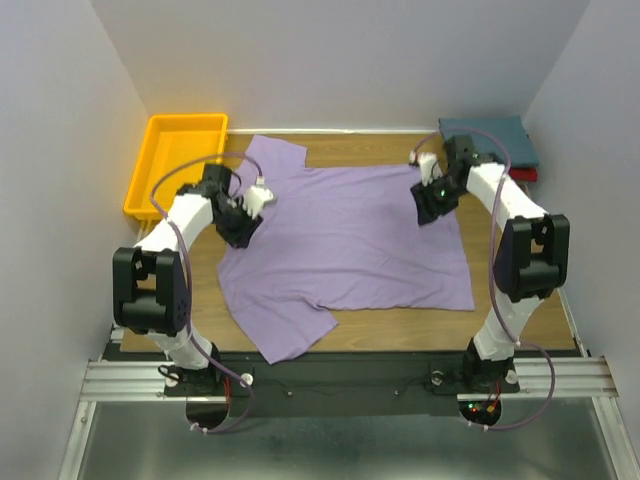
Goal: Fold and stack the t-shirts
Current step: Fold the tshirt
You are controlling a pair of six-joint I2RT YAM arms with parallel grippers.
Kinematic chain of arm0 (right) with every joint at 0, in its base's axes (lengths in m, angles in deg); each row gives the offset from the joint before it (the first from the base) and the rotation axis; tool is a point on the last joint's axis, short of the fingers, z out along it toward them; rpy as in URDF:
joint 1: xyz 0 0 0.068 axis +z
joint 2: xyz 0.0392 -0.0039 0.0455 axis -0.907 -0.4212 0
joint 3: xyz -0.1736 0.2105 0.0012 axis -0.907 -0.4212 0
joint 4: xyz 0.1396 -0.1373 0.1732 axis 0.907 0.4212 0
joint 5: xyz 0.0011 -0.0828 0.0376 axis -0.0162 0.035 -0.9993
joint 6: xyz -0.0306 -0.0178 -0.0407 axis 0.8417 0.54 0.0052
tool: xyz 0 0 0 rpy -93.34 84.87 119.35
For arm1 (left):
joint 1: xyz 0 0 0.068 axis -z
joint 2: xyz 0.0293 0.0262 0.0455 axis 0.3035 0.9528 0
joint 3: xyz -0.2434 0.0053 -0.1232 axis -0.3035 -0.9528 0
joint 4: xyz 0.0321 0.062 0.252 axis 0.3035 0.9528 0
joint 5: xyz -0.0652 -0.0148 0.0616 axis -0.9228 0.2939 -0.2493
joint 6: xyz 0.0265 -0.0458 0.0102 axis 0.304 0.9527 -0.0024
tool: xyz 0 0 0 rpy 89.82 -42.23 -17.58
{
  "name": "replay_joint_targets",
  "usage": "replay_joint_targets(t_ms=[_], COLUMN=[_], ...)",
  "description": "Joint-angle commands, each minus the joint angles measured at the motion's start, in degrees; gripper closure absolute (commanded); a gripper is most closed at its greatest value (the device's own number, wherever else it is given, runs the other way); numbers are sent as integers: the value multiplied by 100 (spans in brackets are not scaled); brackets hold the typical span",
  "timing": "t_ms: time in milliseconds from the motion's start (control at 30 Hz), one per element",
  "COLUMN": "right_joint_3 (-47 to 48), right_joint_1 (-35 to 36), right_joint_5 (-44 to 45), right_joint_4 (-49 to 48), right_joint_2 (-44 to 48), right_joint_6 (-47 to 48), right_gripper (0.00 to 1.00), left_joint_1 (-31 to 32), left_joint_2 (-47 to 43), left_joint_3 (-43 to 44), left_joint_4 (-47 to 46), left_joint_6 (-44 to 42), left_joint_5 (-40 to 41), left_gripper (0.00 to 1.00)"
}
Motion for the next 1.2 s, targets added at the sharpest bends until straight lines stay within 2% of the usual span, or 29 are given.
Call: replay_joint_targets(t_ms=[0, 100, 167, 200, 333, 567, 767, 933, 1167], right_joint_3=[1398, 2363, 3049, 3054, 4045, 4152, 4152, 4178, 4679], right_joint_1=[-376, -411, -411, -411, -411, -411, -411, -411, -411], right_joint_5=[183, 367, 500, 570, 1280, 2168, 2661, 2785, 2996], right_joint_4=[-862, -1161, -1310, -1355, -1592, -2453, -2673, -2884, -2990], right_joint_2=[-609, -1469, -2065, -2252, -3000, -3361, -3432, -3633, -4073], right_joint_6=[-938, -1439, -1808, -1897, -2494, -2847, -3092, -3198, -3356], right_gripper=[45, 47, 47, 48, 48, 50, 52, 50, 48], left_joint_1=[-123, -132, -132, -132, -158, -167, -167, -167, -167], left_joint_2=[240, 599, 819, 890, 1329, 2243, 2464, 2692, 3088], left_joint_3=[1558, 2314, 2719, 2798, 3360, 4082, 4030, 4064, 4495], left_joint_4=[-41, -506, -771, -964, -1974, -2521, -2679, -2890, -2881], left_joint_6=[389, 871, 1048, 1223, 2066, 2727, 2719, 2807, 2983], left_joint_5=[-1043, -1290, -1352, -1300, -1080, -1167, -1089, -922, -939], left_gripper=[44, 36, 36, 35, 34, 34, 34, 34, 34])
